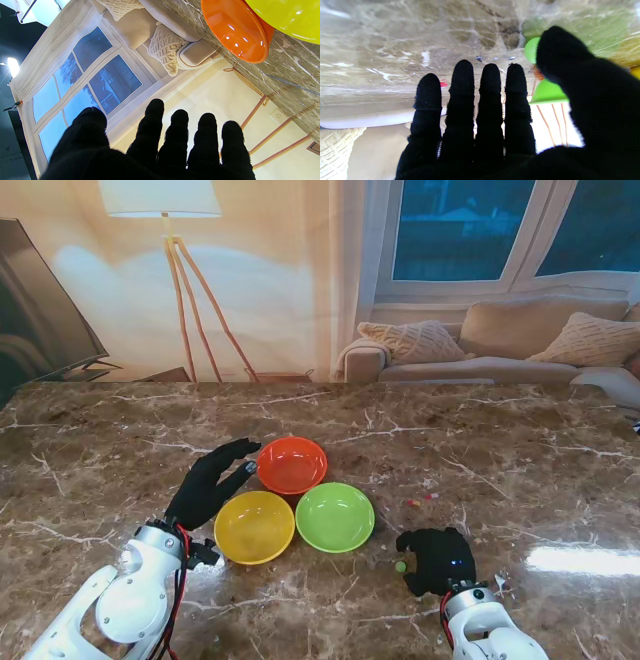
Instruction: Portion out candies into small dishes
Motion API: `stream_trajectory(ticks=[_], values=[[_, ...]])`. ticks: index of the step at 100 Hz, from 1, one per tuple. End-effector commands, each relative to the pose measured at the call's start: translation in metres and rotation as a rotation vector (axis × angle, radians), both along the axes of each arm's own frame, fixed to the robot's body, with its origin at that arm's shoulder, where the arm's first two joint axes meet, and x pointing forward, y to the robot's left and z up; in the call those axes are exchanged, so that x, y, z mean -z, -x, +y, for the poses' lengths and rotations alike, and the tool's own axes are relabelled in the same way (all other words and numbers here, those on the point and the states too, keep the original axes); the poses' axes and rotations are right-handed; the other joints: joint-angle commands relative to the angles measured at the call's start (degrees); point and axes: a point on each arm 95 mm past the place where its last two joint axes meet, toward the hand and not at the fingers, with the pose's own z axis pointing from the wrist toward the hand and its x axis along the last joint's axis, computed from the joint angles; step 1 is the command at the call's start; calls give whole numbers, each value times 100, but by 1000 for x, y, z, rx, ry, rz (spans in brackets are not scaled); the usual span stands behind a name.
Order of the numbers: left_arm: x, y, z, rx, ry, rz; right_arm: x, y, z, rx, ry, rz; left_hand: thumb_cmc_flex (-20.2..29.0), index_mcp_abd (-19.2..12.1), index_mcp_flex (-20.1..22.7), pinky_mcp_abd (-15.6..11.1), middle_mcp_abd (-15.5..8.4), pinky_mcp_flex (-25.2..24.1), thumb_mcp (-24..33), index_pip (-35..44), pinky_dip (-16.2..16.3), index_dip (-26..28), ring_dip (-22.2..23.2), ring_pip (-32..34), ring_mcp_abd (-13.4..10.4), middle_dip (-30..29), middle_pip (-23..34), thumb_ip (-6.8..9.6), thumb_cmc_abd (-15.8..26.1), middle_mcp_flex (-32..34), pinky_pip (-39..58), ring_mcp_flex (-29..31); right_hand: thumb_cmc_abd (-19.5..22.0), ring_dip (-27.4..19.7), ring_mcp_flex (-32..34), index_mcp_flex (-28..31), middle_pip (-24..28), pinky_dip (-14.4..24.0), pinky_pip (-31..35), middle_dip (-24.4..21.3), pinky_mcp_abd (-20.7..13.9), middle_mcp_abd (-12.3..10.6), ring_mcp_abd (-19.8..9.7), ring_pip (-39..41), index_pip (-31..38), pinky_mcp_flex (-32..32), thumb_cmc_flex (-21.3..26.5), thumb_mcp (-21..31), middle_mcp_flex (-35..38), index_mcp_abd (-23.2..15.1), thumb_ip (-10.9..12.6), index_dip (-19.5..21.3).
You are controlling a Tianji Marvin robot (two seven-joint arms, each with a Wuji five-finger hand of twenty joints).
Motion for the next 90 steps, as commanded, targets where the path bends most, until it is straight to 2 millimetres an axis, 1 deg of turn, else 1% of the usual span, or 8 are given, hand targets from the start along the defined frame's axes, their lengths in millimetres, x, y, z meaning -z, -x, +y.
stream_trajectory(ticks=[1, 14, 46, 56, 58, 78, 88, 90], values=[[3, 2, 1, -5, -3, 7, 8, 4, 0, 3, -1, 40, -27, -78, 16, 1, 50, -51, -108, -11, -106, 84, -75, -84, -87, 12, -68, 80, -23, -13, -115, -69, 6, 72, 170, 215, 124, 128, 205, 81, 4, -155, -345, 98, 118, 21, 174, 174, 160, -133, -107, 105], [3, 2, 1, -6, -3, 8, 9, 5, 3, -3, -8, 39, -28, -83, 16, 9, 52, -53, -111, -7, -109, 89, -75, -85, -95, 12, -71, 81, -22, -11, -121, -69, 32, 99, 243, 294, 212, 121, 270, 129, 9, -195, -364, 158, 312, 73, 202, 143, 248, -236, -80, 288], [4, 2, 1, -6, -4, 13, 12, 6, 6, 12, -19, 47, -30, -90, 24, 45, 49, -49, -119, 2, -117, 101, -77, -90, -94, 13, -78, 79, -24, -16, -138, -76, 107, 154, 505, 508, 311, 93, 495, 173, 22, -199, -376, 352, 452, 346, 301, 114, 497, -312, -66, 441], [4, 2, 1, -6, -5, 12, 12, 6, 7, 13, -21, 47, -26, -91, 19, 48, 62, -54, -118, 0, -118, 102, -77, -94, -82, 13, -81, 80, -25, -18, -141, -83, 66, 136, 589, 538, 372, -39, 677, 270, 5, -205, -381, 408, 640, 421, 411, 24, 576, -395, -436, 403], [4, 2, 1, -6, -5, 12, 12, 6, 7, 14, -22, 46, -27, -92, 28, 52, 62, -51, -119, 4, -118, 104, -76, -91, -88, 14, -79, 80, -26, -11, -140, -77, 51, 128, 602, 527, 329, -129, 739, 414, 7, -210, -382, 423, 792, 427, 433, 24, 614, -420, -545, 281], [5, 1, 0, -3, -4, 15, 14, 5, 7, 14, -24, 42, -23, -102, 34, 61, 58, -52, -116, 9, -122, 110, -77, -93, -90, 14, -83, 80, -27, -22, -148, -80, -23, 114, 638, 513, 349, -214, 802, 559, 22, -224, -391, 415, 1311, 433, 578, -96, 671, -616, -847, 291], [5, 1, 0, -2, -4, 16, 14, 5, 7, 12, -22, 43, -23, -103, 27, 64, 53, -51, -115, 8, -124, 111, -76, -91, -102, 15, -81, 81, -25, -16, -153, -74, -25, 118, 660, 534, 357, -224, 804, 608, 30, -237, -386, 425, 1427, 425, 627, -113, 717, -682, -886, 248], [5, 1, 0, -2, -4, 16, 14, 5, 7, 12, -21, 44, -21, -100, 33, 67, 54, -52, -115, 11, -124, 112, -76, -92, -98, 15, -81, 80, -29, -17, -154, -75, -8, 124, 667, 494, 298, -244, 807, 691, 32, -240, -384, 427, 1612, 424, 653, -134, 743, -700, -894, 55]])
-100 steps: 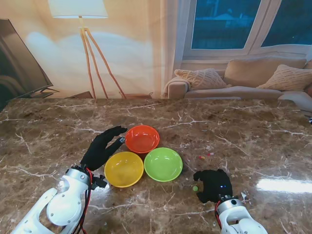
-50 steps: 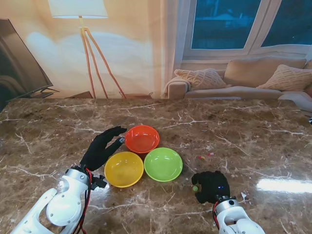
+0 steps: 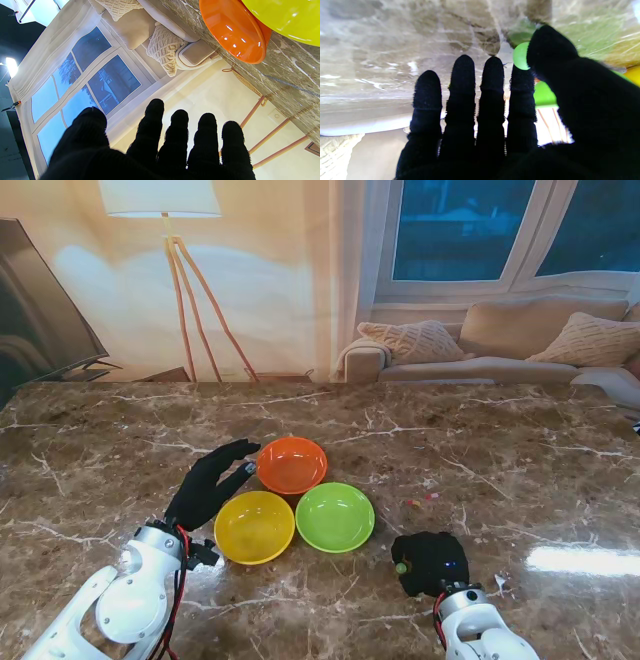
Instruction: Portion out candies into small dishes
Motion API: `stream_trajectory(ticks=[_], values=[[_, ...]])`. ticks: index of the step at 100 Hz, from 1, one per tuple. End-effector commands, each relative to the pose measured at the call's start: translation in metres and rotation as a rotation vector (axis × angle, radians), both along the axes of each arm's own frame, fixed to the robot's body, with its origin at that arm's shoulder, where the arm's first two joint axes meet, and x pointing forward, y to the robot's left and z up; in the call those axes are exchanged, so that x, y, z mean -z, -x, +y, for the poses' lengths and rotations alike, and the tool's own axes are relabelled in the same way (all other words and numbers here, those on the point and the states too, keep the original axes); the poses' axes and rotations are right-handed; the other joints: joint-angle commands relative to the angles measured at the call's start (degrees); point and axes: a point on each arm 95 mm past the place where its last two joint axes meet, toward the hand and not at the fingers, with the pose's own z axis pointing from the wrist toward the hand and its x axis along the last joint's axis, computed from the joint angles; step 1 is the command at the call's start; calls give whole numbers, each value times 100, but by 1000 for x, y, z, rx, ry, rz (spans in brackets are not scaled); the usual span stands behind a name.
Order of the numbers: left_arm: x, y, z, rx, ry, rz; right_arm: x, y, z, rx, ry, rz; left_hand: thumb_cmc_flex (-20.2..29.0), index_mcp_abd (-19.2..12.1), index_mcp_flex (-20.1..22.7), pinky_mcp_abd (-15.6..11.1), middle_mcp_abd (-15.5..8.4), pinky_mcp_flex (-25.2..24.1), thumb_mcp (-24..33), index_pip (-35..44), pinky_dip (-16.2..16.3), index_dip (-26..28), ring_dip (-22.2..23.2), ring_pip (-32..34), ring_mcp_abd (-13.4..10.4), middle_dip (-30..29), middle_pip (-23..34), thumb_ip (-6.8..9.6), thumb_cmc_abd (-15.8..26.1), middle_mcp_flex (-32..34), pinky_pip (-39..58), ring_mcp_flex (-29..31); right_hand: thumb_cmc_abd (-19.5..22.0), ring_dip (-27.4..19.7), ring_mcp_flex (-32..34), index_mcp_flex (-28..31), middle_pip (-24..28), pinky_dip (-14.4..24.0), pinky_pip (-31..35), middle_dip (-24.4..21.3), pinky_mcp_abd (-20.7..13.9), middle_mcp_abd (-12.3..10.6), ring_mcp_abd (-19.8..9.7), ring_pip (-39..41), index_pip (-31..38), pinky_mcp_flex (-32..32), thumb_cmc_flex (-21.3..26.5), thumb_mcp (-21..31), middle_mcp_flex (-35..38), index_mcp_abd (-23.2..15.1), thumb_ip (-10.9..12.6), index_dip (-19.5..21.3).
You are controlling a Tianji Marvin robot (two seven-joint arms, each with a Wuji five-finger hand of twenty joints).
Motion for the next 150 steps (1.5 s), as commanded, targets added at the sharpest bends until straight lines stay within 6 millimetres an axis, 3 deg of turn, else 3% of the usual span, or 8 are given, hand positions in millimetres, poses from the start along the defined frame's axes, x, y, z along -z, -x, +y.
stream_trajectory(ticks=[1, 23, 45, 51, 67, 88, 112, 150], values=[[3, 1, 0, 1, -3, 11, 8, 5, -1, 6, 6, 34, -22, -97, 27, 51, 49, -53, -115, 11, -62, 106, -75, -90, -96, 15, -69, 80, -27, -18, -141, -71, -124, 61, 210, 43, -5, -121, 219, 182, 32, -112, -371, 120, 351, 10, 236, -41, 140, -202, -247, -246], [4, 1, 0, -1, -4, 12, 8, 6, -2, 8, 20, 48, -14, -93, 20, 62, 63, -54, -113, 8, -69, 107, -74, -90, -89, 16, -67, 80, -36, -12, -154, -67, -19, 95, 239, 42, -148, -134, 226, 217, 39, -107, -354, 122, 14, 44, 398, 84, 208, 30, -95, -672], [4, 1, 0, 0, -3, 10, 8, 6, -2, 13, 25, 49, -15, -92, 26, 71, 61, -54, -112, 9, -72, 108, -74, -93, -97, 15, -69, 80, -31, -14, -163, -74, -31, 216, 382, 149, -74, -114, 305, 324, 58, -104, -344, 237, -47, 150, 432, -6, 405, 4, -180, -689], [4, 1, 0, -1, -3, 9, 9, 5, -3, 14, 26, 47, -17, -106, 26, 62, 54, -51, -112, 9, -73, 108, -74, -92, -99, 15, -68, 80, -33, -13, -163, -72, -19, 261, 470, 179, -89, -96, 384, 361, 60, -114, -334, 286, 136, 220, 492, -68, 528, -63, -218, -748], [4, 1, 0, 2, -3, 10, 11, 5, -2, 32, 4, 56, -15, -103, 26, 77, 54, -53, -112, 9, -76, 109, -74, -92, -93, 16, -66, 79, -32, -12, -170, -68, 56, 291, 858, 275, -137, -109, 737, 438, 101, -115, -282, 596, 1228, 529, 591, -231, 1050, -298, -211, -1550], [5, 1, 1, 2, -3, 12, 13, 4, -1, 32, -5, 59, -12, -102, 18, 84, 59, -52, -111, 6, -79, 109, -75, -96, -98, 16, -68, 79, -34, -15, -178, -73, 249, 300, 1187, 827, 22, -105, 927, 403, 154, -191, -276, 745, 1571, 742, 587, -272, 1506, -528, -169, -1592], [5, 1, 1, 1, -5, 13, 14, 3, -2, 31, -2, 55, -10, -98, 22, 92, 52, -53, -109, 9, -82, 110, -75, -96, -97, 16, -68, 79, -40, -17, -185, -72, 282, 304, 1285, 992, 75, -116, 1003, 368, 187, -178, -228, 793, 1721, 811, 770, -209, 1634, -632, -89, -1605], [5, 1, 1, -3, -5, 12, 9, 0, -3, 18, -20, -6, -16, -102, 20, 89, 44, -65, -111, 7, -92, 107, -74, -96, -107, 14, -70, 77, -35, -19, -207, -68, -95, 61, 1761, 1264, -24, -264, 1114, -10, 199, -132, -115, 548, 1911, 1231, 973, -103, 2022, -656, -113, -2015]])
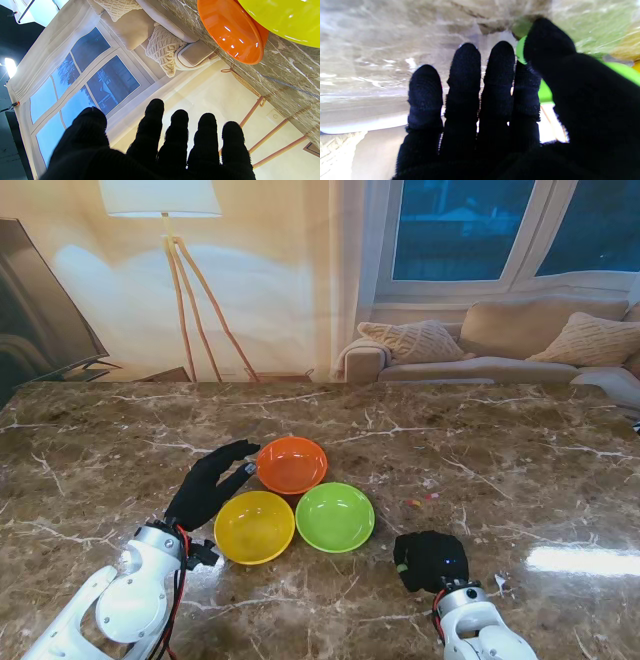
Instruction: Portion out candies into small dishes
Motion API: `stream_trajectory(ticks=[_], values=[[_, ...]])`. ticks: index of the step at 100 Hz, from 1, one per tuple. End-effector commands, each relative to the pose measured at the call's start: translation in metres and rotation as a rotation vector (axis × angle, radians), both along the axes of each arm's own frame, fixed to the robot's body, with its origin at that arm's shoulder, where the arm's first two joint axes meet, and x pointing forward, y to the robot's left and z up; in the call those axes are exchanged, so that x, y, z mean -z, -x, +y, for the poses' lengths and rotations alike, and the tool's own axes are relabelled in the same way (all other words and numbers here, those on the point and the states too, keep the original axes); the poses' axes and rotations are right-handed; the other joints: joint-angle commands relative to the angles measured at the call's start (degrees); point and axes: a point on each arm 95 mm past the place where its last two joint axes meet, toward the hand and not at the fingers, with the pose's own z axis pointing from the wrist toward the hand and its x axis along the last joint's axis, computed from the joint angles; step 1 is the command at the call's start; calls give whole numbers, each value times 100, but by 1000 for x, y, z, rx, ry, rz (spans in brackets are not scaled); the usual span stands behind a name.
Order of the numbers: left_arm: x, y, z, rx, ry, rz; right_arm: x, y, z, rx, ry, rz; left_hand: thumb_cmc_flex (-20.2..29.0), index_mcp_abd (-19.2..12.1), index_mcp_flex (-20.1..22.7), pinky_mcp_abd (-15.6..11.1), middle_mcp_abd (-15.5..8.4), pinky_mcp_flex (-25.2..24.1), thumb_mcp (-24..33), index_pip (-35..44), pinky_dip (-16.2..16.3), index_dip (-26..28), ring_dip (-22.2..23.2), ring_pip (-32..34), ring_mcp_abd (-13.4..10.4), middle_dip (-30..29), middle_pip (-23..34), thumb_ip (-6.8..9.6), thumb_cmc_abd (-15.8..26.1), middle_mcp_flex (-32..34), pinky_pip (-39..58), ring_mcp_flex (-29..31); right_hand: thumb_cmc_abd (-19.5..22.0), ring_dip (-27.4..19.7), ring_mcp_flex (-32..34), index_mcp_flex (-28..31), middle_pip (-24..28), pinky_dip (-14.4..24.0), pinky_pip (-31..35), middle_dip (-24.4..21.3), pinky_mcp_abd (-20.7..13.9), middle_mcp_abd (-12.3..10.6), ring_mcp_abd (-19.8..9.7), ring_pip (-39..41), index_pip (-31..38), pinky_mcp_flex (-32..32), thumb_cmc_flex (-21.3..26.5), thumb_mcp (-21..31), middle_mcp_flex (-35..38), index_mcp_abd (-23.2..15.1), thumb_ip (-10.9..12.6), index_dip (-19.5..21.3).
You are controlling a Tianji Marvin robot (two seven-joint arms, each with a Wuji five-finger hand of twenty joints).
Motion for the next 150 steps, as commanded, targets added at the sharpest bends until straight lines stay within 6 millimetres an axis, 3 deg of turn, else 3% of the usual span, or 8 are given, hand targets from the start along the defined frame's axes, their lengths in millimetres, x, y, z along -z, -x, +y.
stream_trajectory(ticks=[1, 36, 71, 90, 135, 150], values=[[3, 2, 0, -2, -3, 8, 6, 4, -2, 4, -3, 21, -12, -104, 15, 75, 46, -65, -108, 5, -89, 103, -74, -97, -110, 14, -69, 77, -34, -20, -143, -70, 115, -67, 317, 565, 0, -114, 304, -73, 62, -51, -138, -1, 951, 88, 543, 157, 252, -554, -28, 124], [2, 2, 2, -7, -4, 7, -9, -1, 0, -19, -32, -25, -11, -102, 22, 85, 49, -85, -111, 8, -105, 105, -74, -101, -104, 15, -67, 76, -41, -13, -178, -73, 74, -14, 359, 599, 12, -118, 354, -93, 58, -60, -152, 5, 992, 102, 535, 194, 308, -577, -39, 84], [1, 2, 4, -14, -6, 4, -62, -26, 12, -77, -94, -122, -12, -102, 21, 88, 46, -77, -111, 7, -111, 105, -75, -106, -104, 15, -73, 74, -38, -14, -188, -74, 47, 52, 398, 595, 27, -116, 394, -92, 92, -15, -142, 60, 1007, 114, 492, 227, 319, -536, -62, 66], [1, 1, 6, -22, -6, 2, -78, -46, 28, -115, -119, -153, -5, -97, 18, 92, 49, -76, -109, 5, -110, 104, -75, -106, -107, 15, -75, 75, -36, -13, -187, -74, 91, 64, 383, 574, 26, -113, 406, -92, 95, -22, -146, 66, 1001, 104, 450, 235, 311, -528, -69, 61], [1, -1, 9, -28, -2, 8, -55, -79, 59, -162, -140, -82, 3, -85, 19, 84, 54, -76, -107, 2, -106, 102, -73, -103, -106, 16, -71, 75, -34, -4, -181, -72, 240, 149, 145, 414, -1, -128, 349, -22, 15, -53, -224, 88, 924, -80, 351, 204, 148, -518, -62, 119], [1, -1, 10, -29, -3, 10, -51, -81, 62, -175, -131, -59, 1, -88, 30, 92, 63, -77, -111, 5, -106, 104, -73, -102, -98, 15, -72, 73, -41, -8, -181, -69, 75, 69, -267, -101, -319, -166, 155, -60, -52, -13, -259, -222, 568, -341, 165, 169, -318, -293, -169, 96]])
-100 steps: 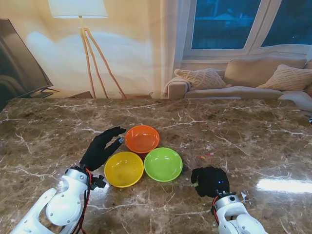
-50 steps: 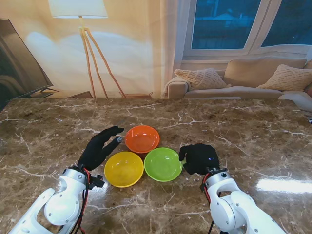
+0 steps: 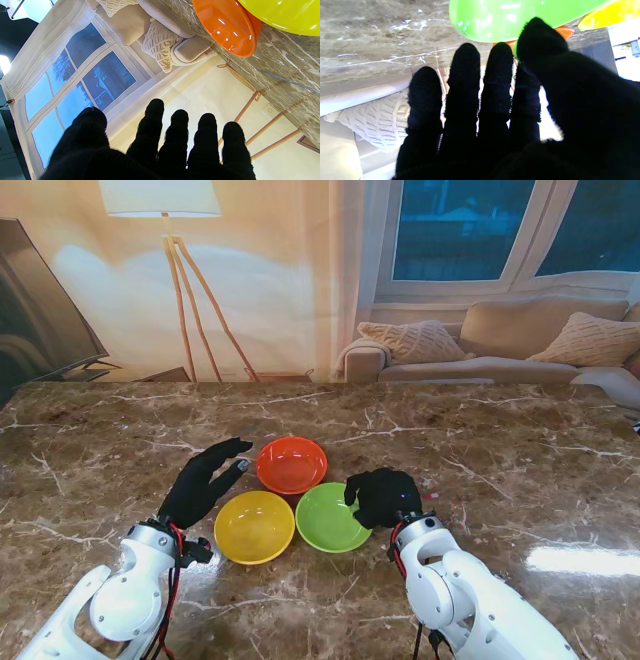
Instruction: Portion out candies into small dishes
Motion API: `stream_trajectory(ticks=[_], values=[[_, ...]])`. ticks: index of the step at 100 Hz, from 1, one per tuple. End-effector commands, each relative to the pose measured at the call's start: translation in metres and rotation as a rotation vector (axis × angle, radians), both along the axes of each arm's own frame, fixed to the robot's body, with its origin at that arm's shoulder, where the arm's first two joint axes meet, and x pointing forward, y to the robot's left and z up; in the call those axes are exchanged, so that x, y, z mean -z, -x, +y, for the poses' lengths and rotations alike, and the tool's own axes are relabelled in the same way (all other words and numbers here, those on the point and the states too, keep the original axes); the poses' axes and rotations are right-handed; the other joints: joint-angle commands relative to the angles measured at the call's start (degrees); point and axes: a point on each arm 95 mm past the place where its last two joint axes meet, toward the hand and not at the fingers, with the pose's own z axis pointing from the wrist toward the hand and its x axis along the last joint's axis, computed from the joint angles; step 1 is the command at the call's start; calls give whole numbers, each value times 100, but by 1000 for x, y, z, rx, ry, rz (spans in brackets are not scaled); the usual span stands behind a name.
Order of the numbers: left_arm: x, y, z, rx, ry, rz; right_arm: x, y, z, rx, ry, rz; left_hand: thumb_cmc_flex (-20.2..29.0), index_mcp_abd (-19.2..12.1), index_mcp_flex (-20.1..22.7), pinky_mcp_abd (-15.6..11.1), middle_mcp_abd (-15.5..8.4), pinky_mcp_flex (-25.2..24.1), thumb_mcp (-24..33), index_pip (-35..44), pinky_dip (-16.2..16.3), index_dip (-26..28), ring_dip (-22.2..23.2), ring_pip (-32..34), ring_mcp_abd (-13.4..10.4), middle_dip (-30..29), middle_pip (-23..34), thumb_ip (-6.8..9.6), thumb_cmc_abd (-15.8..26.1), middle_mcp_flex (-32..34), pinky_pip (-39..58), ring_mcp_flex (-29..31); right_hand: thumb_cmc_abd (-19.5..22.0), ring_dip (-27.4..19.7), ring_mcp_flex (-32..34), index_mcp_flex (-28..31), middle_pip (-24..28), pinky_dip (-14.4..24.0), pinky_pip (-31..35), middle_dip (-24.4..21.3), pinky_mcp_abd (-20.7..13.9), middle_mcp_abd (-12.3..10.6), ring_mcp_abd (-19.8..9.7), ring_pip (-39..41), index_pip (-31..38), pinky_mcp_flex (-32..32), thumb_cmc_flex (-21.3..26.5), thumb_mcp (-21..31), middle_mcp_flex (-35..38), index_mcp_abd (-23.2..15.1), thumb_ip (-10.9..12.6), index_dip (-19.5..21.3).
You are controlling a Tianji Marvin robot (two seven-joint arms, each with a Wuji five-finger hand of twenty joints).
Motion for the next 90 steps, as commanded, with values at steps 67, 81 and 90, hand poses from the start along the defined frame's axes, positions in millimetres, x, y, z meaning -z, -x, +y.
stream_trajectory(ticks=[67, 81, 90], values=[[3, 1, 0, -3, -7, 8, -9, -3, -26, 36, 79, 1, -12, -95, 30, 32, 50, -70, -112, 4, -94, 103, -74, -76, -97, 14, -74, 76, -26, -8, -127, -72, 879, -634, -1626, -753, -600, -245, -1256, -1168, -101, 227, -225, -1456, -2291, -1276, -1163, 206, -1921, 683, 685, 1618], [3, 1, 0, -5, -6, 8, -16, -9, -46, 75, 138, -7, -18, -97, 34, 36, 55, -70, -116, 6, -88, 104, -74, -74, -107, 15, -71, 76, -28, -5, -117, -68, 1054, -826, -2538, -902, -776, -342, -1967, -1298, -185, 412, -118, -1786, -2391, -2026, -1172, 143, -2778, 623, 716, 1683], [3, 1, 1, -7, -6, 8, -17, -14, -58, 115, 168, -6, -13, -92, 31, 41, 54, -72, -112, 5, -86, 103, -74, -73, -106, 15, -71, 77, -30, -7, -113, -66, 1091, -923, -3067, -939, -788, -328, -2288, -1378, -215, 508, -66, -1851, -2376, -2385, -1116, 178, -3262, 592, 738, 1759]])
